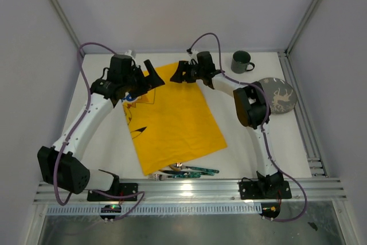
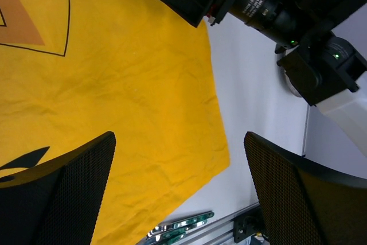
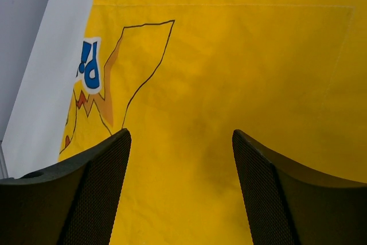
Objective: Set the dinner table for one person
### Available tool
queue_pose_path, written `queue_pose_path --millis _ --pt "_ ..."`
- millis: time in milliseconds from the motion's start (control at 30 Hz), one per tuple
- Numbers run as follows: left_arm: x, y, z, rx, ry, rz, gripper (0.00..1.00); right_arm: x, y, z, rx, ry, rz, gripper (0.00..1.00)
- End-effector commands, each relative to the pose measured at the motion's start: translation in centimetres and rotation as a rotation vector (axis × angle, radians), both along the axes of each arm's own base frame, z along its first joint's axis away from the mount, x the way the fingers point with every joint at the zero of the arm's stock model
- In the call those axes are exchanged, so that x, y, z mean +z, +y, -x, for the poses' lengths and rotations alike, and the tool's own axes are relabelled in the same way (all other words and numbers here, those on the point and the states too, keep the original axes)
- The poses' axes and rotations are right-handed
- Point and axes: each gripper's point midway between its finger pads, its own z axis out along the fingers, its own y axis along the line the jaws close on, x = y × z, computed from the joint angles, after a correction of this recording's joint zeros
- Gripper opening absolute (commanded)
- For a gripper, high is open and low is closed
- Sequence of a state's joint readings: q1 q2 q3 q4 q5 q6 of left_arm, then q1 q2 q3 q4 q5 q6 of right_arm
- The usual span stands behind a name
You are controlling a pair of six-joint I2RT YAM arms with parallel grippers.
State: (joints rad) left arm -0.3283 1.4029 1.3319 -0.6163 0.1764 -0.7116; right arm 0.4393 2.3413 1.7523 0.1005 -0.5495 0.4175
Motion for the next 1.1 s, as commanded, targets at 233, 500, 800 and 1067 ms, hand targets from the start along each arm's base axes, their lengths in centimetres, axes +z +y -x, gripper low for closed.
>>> queue_pose_path --millis 233,500,800,1067 --pt "4.9 -0.4 0.7 0.018 -0.128 0.103 0.97 -0.9 -0.9 -2.8 -0.076 0.040 0.159 0.76" --pt "5.6 -0.8 0.8 0.007 -0.139 0.136 0.97 -4.2 -1.6 -1.6 -0.059 0.162 0.240 0.76" --pt "5.8 -0.8 1.0 0.011 -0.145 0.139 0.97 -6.4 -3.6 -0.8 -0.108 0.240 0.316 0.76" --pt "5.9 -0.5 1.5 0.015 -0.147 0.140 0.97 -5.9 -6.4 -1.3 -0.159 0.250 0.323 0.76"
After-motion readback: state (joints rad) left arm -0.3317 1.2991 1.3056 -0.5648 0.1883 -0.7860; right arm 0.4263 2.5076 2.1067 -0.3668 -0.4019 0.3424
